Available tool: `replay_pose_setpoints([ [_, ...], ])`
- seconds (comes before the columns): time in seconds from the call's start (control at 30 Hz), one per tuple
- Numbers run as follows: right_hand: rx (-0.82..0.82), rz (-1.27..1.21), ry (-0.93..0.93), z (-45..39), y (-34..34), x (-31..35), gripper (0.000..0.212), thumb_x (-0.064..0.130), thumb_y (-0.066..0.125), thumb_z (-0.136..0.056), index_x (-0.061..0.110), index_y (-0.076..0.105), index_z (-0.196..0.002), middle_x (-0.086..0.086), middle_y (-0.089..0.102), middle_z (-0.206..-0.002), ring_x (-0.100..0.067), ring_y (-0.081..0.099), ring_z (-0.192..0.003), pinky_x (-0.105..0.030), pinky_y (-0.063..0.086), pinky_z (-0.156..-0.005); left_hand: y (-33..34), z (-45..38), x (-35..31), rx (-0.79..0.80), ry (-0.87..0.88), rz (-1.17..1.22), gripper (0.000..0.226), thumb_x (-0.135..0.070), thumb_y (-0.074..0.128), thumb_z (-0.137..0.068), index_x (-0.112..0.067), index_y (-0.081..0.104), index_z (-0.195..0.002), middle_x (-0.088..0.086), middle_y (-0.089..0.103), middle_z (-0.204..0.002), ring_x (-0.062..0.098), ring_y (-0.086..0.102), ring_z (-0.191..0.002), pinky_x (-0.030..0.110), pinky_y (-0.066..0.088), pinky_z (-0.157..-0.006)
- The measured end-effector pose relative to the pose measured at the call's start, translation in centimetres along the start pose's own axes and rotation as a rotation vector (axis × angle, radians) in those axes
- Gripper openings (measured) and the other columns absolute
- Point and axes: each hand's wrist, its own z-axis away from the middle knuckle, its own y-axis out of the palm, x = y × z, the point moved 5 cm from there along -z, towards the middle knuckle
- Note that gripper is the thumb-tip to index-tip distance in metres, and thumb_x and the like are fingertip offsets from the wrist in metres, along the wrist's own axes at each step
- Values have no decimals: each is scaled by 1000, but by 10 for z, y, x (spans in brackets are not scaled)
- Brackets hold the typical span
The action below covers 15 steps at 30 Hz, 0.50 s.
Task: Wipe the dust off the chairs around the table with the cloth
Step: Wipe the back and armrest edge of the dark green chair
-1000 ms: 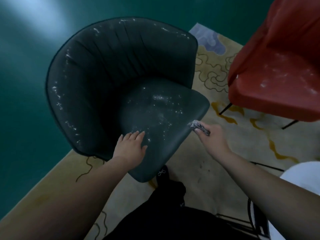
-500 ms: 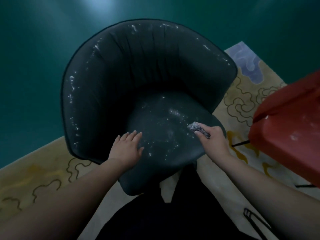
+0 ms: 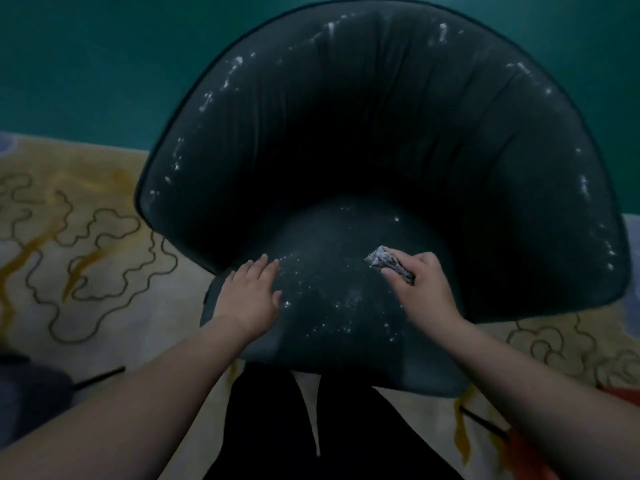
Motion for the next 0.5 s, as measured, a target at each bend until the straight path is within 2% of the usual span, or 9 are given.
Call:
replay_pose_setpoints([
  [0.13,97,31,-75,-31,38,-8,38,36,64,-90,43,57,-127,14,41,-95,-3,49,-86,-10,37,-72,25,-5,16,-66,-158,127,62,-41,40,-98,-24,16,-153,1,16,-160,24,17,-146,41,17,-119],
  [0.3,207,96,-126,-65,111,-20,39,38,63,-90,41,56,-128,16,40,-97,-3,51,-86,-10,39,-73,77,-25,44,-84,-274,280,61,-33,43,-99,-20,18,-153,2,16,-160,24,17,-146,40,17,-119],
  [0.37,221,115,-186,-80,143,-25,40,37,63,-90,40,56,-129,16,39,-97,-6,50,-89,-13,41,-78,103,-33,55,-92,-302,328,61,-32,45,-99,-20,20,-153,2,17,-160,24,17,-145,40,18,-118],
  [0.5,196,135,-300,-110,203,-31,39,34,65,-89,38,58,-128,15,37,-95,-9,49,-89,-9,36,-80,149,-45,79,-153,-358,366,62,-33,50,-96,-21,23,-152,1,18,-160,24,16,-145,39,17,-119],
])
